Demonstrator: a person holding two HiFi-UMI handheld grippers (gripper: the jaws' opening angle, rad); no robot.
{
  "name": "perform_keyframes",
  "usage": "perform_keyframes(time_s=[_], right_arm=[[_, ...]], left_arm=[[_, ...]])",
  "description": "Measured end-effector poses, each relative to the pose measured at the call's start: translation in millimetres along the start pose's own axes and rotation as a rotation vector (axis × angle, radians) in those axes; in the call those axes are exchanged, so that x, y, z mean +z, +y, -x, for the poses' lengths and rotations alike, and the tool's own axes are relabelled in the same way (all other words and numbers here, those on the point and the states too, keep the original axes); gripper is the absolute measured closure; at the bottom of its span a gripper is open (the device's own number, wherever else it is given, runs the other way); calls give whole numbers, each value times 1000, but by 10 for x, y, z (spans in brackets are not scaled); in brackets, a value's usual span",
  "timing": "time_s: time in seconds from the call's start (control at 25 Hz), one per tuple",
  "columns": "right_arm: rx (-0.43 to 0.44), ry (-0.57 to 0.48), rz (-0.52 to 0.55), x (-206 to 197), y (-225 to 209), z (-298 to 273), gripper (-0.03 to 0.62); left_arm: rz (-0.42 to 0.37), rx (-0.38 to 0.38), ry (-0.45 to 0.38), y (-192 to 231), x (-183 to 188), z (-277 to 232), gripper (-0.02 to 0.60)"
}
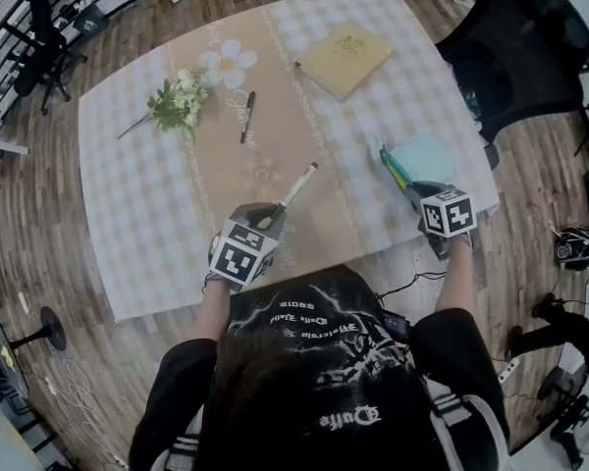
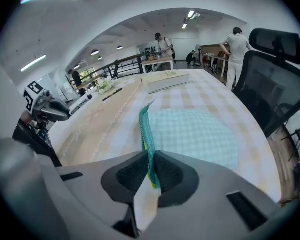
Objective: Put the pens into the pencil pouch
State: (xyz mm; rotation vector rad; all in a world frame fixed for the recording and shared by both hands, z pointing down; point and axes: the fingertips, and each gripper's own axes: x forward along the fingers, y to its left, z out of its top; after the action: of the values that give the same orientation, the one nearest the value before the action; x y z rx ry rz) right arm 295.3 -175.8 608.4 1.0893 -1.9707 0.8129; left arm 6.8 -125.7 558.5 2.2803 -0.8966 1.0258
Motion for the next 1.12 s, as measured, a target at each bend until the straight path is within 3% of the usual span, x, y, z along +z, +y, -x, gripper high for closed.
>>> perform_keyframes(time_s=[0.2,0.4,0.76,1.12], right_arm=[[118,-57,-123,51,43,58,545],[148,-124,-172,205,27,193,559],[138,-182,-133,361,256,346,565],[124,-201,-23,378,608,389,565]], left_arm=[[-70,-32,22,-195,92,-125,505],[-176,-65,51,-452,257,-273,505],[-365,-74,93,-875,530,-438,505],[-495,-11,190,-993,606,-580,505]])
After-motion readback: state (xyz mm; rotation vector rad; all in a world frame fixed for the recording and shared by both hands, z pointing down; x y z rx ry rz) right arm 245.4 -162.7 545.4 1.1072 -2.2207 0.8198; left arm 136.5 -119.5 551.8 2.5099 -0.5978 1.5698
